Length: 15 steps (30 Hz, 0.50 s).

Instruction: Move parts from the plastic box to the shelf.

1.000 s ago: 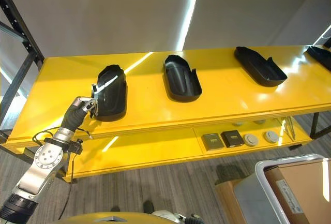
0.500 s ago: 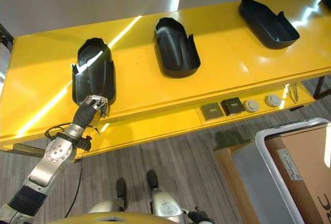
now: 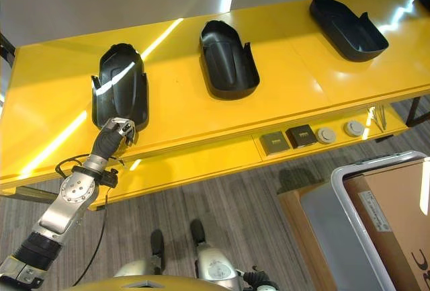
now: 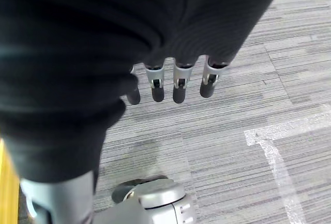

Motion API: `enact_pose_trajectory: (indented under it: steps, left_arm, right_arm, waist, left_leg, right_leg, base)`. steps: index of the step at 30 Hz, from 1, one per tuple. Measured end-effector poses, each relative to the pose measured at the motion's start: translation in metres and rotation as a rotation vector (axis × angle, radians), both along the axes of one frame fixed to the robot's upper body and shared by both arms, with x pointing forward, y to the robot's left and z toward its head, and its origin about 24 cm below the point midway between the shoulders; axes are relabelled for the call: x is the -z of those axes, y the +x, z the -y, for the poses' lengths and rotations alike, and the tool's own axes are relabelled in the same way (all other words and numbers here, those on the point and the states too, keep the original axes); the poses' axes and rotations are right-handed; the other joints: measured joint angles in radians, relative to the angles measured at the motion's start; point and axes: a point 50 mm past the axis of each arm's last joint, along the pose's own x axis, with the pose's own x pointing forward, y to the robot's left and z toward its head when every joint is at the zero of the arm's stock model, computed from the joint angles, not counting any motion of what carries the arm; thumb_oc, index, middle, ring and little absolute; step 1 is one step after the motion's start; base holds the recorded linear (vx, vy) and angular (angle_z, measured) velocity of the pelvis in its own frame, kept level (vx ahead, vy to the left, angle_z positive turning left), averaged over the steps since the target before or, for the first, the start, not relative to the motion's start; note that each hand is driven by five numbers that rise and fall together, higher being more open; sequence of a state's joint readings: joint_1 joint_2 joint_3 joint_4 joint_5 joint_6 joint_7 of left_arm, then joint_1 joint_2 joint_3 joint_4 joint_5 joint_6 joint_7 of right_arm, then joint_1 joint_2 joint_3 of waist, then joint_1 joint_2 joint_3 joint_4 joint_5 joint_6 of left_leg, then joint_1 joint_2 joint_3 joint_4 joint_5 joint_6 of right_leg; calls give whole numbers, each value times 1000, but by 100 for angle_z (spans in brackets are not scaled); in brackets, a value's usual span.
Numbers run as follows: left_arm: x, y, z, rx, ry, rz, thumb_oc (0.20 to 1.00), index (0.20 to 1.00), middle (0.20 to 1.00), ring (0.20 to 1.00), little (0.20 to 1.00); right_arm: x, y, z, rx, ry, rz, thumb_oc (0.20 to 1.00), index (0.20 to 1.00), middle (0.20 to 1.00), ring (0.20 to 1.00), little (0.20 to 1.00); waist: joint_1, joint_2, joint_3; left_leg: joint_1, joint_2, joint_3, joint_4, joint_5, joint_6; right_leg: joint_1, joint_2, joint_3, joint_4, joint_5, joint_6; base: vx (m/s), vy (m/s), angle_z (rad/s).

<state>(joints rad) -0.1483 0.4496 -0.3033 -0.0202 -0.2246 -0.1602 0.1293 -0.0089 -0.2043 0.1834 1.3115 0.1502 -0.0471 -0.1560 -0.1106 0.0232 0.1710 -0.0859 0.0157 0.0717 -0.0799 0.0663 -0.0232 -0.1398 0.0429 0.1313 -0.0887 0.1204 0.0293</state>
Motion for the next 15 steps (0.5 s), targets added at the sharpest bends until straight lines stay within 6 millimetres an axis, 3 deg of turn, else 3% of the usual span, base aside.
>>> enact_pose_trajectory:
  steps: [15]
  left_arm:
    - [-12,17,-5,-70,21,56,200,200,200,200,200]
  right_arm:
    - [-1,5,-2,-29,-5,19,1000,1000,1000,1000,1000]
  waist:
    - [-6,-5,13]
  left_leg:
    - [3,0,16,0,-2,5]
  right_leg:
    - [-2,1,13,0,2,6]
  base:
    - [-1,-1,-2]
